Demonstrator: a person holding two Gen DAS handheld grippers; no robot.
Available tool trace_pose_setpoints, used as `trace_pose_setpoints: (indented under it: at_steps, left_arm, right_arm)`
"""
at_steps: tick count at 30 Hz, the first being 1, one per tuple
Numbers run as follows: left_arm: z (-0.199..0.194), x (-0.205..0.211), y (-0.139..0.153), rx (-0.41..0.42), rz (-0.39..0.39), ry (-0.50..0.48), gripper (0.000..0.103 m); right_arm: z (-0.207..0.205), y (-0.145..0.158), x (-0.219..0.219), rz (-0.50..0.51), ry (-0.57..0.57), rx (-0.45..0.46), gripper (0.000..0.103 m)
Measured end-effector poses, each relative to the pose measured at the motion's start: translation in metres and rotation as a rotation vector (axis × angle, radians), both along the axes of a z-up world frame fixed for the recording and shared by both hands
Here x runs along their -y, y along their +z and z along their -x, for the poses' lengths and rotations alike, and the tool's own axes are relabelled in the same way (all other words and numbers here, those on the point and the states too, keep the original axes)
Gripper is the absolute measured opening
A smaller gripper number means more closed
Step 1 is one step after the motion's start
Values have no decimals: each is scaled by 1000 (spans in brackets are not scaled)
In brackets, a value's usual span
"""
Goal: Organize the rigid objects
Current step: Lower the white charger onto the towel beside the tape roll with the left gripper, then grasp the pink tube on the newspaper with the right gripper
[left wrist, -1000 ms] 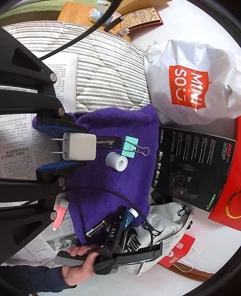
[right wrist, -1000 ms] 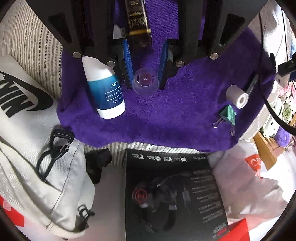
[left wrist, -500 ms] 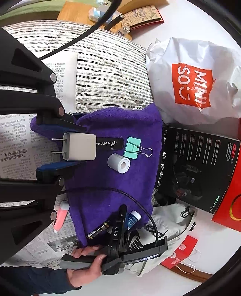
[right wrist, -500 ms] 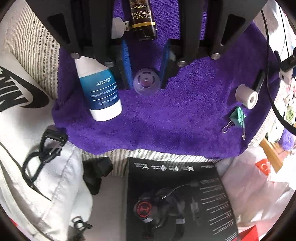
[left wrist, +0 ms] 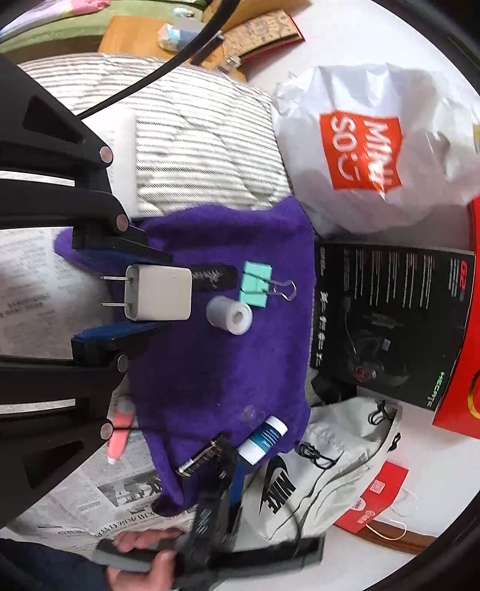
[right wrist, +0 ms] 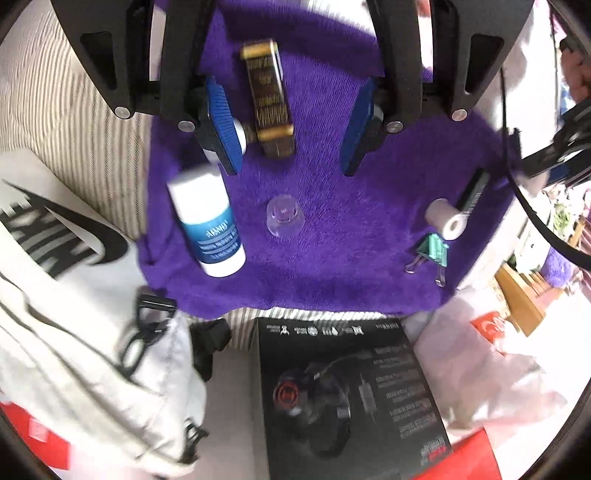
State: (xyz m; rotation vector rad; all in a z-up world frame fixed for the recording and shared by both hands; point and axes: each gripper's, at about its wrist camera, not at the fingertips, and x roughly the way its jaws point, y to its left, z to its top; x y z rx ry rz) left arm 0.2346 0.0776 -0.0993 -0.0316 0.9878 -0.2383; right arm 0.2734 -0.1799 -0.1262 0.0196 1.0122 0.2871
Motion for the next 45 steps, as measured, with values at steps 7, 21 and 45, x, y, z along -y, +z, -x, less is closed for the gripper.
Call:
trace_pose_setpoints:
  at_steps: [7, 21, 45]
  left_arm:
    - [-21, 17, -19, -40, 18, -31, 26]
    - [-49, 35, -46, -83, -40, -48, 26]
    - [-46, 47, -49, -77, -140, -92, 30]
  right_arm:
    - [46, 22, 21, 33, -6, 54, 55]
    - [90, 27, 38, 63, -26, 79, 55]
    - [103, 11, 33, 92, 7, 30, 55]
